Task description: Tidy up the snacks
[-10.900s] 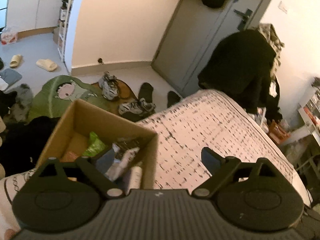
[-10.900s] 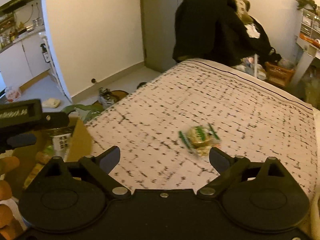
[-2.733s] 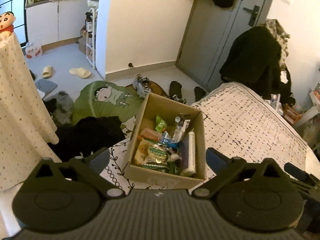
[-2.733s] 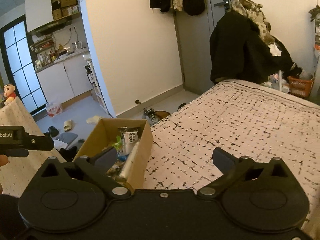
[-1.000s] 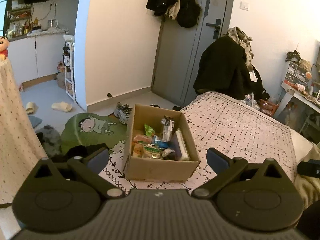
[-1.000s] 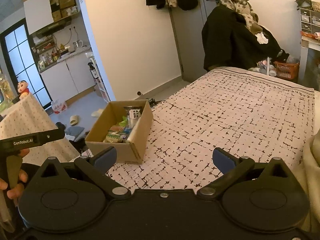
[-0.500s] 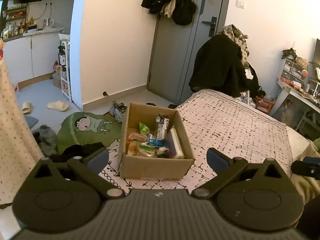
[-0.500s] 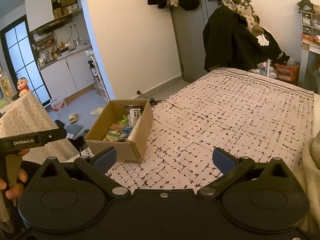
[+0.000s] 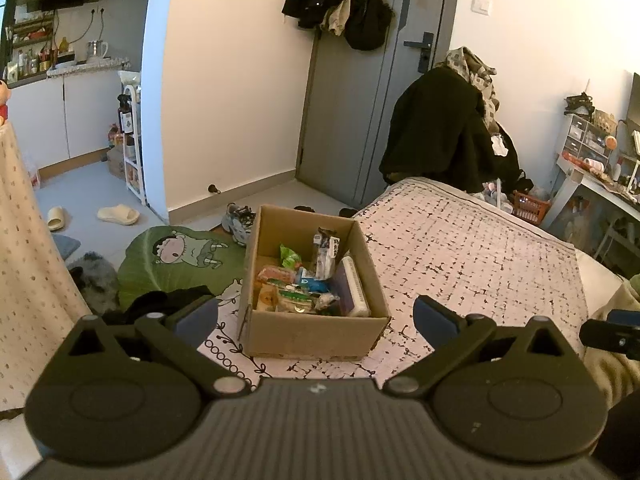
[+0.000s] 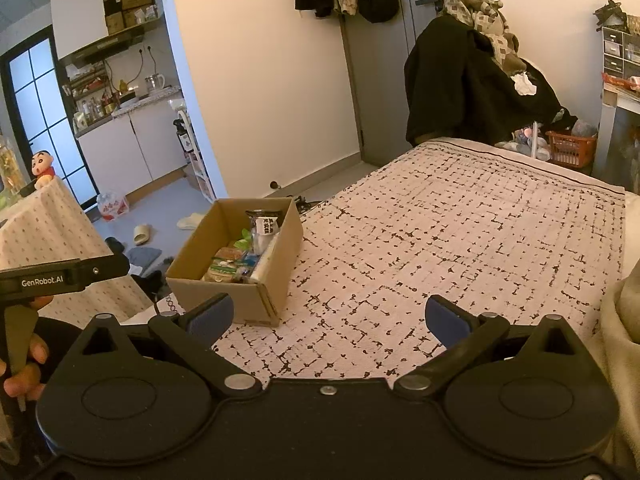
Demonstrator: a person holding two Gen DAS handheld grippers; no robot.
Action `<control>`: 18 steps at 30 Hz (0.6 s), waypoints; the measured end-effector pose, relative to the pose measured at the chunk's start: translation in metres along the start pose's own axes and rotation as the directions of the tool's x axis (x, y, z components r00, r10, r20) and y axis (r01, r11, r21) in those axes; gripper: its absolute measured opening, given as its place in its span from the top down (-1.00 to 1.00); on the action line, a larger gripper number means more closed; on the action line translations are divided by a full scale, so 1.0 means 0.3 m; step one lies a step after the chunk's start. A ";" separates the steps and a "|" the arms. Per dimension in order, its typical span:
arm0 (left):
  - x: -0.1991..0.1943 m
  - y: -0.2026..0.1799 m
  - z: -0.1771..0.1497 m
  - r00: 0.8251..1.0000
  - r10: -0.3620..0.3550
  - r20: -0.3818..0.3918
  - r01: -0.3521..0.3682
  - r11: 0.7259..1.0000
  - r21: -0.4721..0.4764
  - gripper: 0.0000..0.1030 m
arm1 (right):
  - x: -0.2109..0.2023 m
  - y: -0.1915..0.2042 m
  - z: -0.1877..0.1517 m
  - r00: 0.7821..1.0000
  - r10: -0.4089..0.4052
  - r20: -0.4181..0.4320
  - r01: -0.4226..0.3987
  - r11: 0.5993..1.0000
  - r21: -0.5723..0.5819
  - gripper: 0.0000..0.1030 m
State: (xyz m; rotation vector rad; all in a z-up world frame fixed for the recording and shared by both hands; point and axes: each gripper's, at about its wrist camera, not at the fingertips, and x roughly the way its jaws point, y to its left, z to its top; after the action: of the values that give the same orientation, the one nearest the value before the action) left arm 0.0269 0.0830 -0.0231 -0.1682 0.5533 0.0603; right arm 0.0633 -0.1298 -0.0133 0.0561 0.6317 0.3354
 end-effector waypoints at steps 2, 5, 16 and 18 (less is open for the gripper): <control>0.000 -0.001 -0.001 1.000 0.001 0.000 -0.001 1.000 0.005 -0.99 | 0.000 0.000 0.000 1.000 -0.001 0.000 0.001 1.000 0.000 -1.00; 0.002 -0.009 0.000 1.000 0.006 -0.001 -0.006 1.000 0.012 -0.99 | 0.001 0.000 0.000 1.000 -0.002 -0.002 0.002 1.000 0.000 -1.00; 0.003 -0.006 0.000 1.000 0.004 -0.006 -0.004 1.000 0.015 -0.99 | -0.004 0.001 0.006 1.000 -0.003 -0.006 0.003 1.000 0.001 -1.00; 0.004 -0.006 -0.001 1.000 0.008 -0.008 -0.008 1.000 0.018 -0.99 | -0.004 0.001 0.007 1.000 -0.004 -0.007 0.004 1.000 0.000 -1.00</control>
State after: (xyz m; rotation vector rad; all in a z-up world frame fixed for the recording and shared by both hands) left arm 0.0281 0.0812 -0.0237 -0.1491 0.5623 0.0621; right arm 0.0635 -0.1297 -0.0110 0.0534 0.6386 0.3320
